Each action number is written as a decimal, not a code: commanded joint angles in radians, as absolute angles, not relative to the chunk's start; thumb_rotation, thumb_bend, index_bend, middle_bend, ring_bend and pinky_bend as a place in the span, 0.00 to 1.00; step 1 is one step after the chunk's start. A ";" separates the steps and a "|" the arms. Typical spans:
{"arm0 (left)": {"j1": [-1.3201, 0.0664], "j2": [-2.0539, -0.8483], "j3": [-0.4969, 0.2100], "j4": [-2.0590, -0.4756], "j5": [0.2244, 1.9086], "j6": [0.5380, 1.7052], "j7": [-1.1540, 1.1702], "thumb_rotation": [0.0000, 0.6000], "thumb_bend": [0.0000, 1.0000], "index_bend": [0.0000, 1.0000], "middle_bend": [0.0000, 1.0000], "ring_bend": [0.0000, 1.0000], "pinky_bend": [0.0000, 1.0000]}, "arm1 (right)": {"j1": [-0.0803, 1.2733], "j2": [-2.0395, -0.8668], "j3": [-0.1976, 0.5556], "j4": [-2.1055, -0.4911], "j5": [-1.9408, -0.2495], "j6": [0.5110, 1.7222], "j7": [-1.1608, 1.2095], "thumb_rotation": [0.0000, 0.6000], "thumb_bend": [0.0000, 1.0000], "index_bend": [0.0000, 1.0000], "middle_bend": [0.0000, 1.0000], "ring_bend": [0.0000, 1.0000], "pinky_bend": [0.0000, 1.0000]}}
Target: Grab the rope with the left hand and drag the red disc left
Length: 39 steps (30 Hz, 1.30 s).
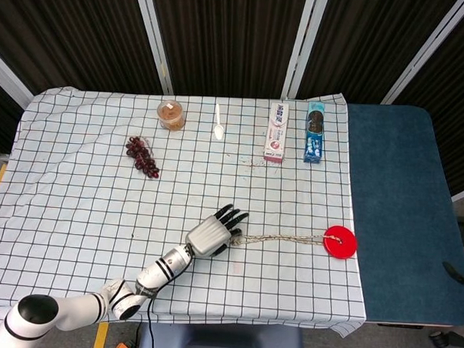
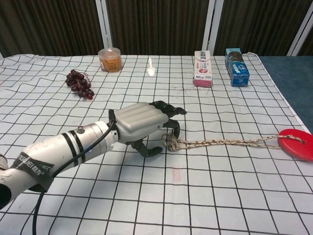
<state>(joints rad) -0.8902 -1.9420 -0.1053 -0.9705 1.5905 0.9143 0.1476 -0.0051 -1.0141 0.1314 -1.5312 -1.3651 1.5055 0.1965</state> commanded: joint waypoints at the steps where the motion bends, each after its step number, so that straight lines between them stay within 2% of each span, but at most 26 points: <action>1: -0.894 -1.942 -0.102 -0.957 1.587 0.917 0.160 1.00 0.43 0.36 0.00 0.00 0.01 | -0.005 -1.015 0.132 -1.530 -1.366 1.506 0.196 1.00 0.27 0.00 0.00 0.00 0.00; 6: -0.898 -1.939 -0.094 -0.943 1.585 0.921 0.169 1.00 0.43 0.36 0.00 0.00 0.01 | -0.003 -1.017 0.133 -1.528 -1.366 1.502 0.197 1.00 0.27 0.00 0.00 0.00 0.00; 9: -0.897 -1.939 -0.090 -0.938 1.582 0.928 0.160 1.00 0.44 0.39 0.00 0.00 0.01 | -0.001 -1.020 0.133 -1.528 -1.364 1.495 0.192 1.00 0.27 0.00 0.00 0.00 0.00; 16: -0.898 -1.950 -0.079 -0.919 1.577 0.934 0.137 1.00 0.49 0.56 0.00 0.00 0.01 | 0.003 -1.019 0.136 -1.540 -1.361 1.490 0.177 1.00 0.27 0.00 0.00 0.00 0.00; 22: -0.895 -1.960 -0.069 -0.904 1.577 0.944 0.114 1.00 0.52 0.65 0.01 0.00 0.01 | 0.002 -1.015 0.137 -1.550 -1.357 1.489 0.167 1.00 0.27 0.00 0.00 0.00 0.00; 25: -0.891 -1.963 -0.063 -0.902 1.583 0.960 0.102 1.00 0.55 0.73 0.03 0.00 0.02 | 0.003 -1.015 0.138 -1.552 -1.356 1.487 0.164 1.00 0.27 0.00 0.00 0.00 0.00; 29: -0.881 -1.950 -0.061 -0.919 1.588 0.992 0.097 1.00 0.65 0.84 0.09 0.00 0.03 | 0.006 -1.017 0.138 -1.553 -1.357 1.484 0.162 1.00 0.27 0.00 0.00 0.00 0.00; 39: -0.829 -1.814 -0.055 -1.077 1.570 1.044 0.138 1.00 0.71 0.88 0.13 0.00 0.04 | 0.015 -1.017 0.139 -1.567 -1.365 1.479 0.148 1.00 0.27 0.00 0.00 0.00 0.00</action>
